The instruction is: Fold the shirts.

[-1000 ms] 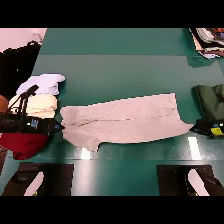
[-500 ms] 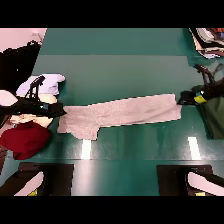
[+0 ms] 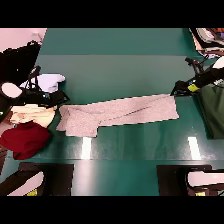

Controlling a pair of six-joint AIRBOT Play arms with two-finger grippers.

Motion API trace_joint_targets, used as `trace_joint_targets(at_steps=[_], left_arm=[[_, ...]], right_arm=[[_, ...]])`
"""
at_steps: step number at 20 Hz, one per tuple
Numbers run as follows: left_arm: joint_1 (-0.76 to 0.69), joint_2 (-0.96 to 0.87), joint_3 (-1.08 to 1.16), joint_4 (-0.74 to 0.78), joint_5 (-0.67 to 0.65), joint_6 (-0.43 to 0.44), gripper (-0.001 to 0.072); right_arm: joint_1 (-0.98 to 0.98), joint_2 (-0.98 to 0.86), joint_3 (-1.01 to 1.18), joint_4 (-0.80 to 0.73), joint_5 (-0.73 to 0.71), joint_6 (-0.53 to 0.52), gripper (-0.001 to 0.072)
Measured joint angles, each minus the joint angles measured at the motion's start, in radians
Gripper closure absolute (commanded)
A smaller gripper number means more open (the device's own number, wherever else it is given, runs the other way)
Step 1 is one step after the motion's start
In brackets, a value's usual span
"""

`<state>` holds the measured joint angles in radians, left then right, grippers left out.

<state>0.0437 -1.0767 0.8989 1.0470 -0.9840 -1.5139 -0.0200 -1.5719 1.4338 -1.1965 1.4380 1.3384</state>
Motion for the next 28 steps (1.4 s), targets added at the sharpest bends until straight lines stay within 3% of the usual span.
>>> trace_joint_targets(at_steps=[1, 2, 3, 4, 9, 13, 14, 15, 16, 17, 19, 24, 28], left_arm=[[0.0, -0.001, 0.025, -0.005, -0.033, -0.001, 0.0169], [0.0, -0.001, 0.043, -0.01, -0.061, -0.002, 0.0279], [0.0, -0.002, 0.058, -0.019, -0.087, -0.004, 0.0526], [0.0, -0.002, 0.068, -0.028, -0.103, -0.004, 0.0676], [-0.003, -0.003, 0.088, -0.111, -0.117, 0.021, 0.0684], [-0.062, -0.009, 0.092, -0.15, -0.073, 0.027, 0.0685], [-0.093, -0.015, 0.092, -0.154, -0.051, 0.027, 0.0685], [-0.124, -0.024, 0.092, -0.159, -0.027, 0.027, 0.0685], [-0.156, -0.038, 0.093, -0.162, -0.006, 0.027, 0.0685], [-0.19, -0.057, 0.095, -0.165, 0.018, 0.026, 0.0685], [-0.26, -0.108, 0.107, -0.179, 0.055, 0.024, 0.0685], [-0.434, -0.312, 0.221, -0.196, 0.103, 0.023, 0.0685], [-0.546, -0.496, 0.349, -0.2, 0.111, 0.021, 0.0685]], right_arm=[[-0.026, -0.005, 0.0, 0.0, 0.024, -0.013, 0.0272], [-0.055, -0.009, -0.006, 0.005, 0.04, -0.026, 0.0171], [-0.091, -0.012, -0.022, 0.019, 0.05, -0.042, 0.0128], [-0.129, -0.014, -0.045, 0.044, 0.06, -0.06, 0.0128], [-0.279, -0.047, -0.19, 0.219, 0.04, -0.157, 0.0128], [-0.286, -0.107, -0.257, 0.34, 0.032, -0.215, 0.0142], [-0.274, -0.118, -0.265, 0.362, 0.033, -0.223, 0.0196], [-0.261, -0.127, -0.27, 0.373, 0.031, -0.229, 0.034], [-0.249, -0.134, -0.273, 0.372, 0.018, -0.237, 0.0552], [-0.237, -0.14, -0.273, 0.366, 0.007, -0.247, 0.0638], [-0.22, -0.144, -0.254, 0.373, 0.015, -0.267, 0.0701], [-0.172, -0.06, -0.172, 0.389, 0.071, -0.278, 0.0702], [-0.089, 0.076, -0.083, 0.392, 0.084, -0.226, 0.0702]])
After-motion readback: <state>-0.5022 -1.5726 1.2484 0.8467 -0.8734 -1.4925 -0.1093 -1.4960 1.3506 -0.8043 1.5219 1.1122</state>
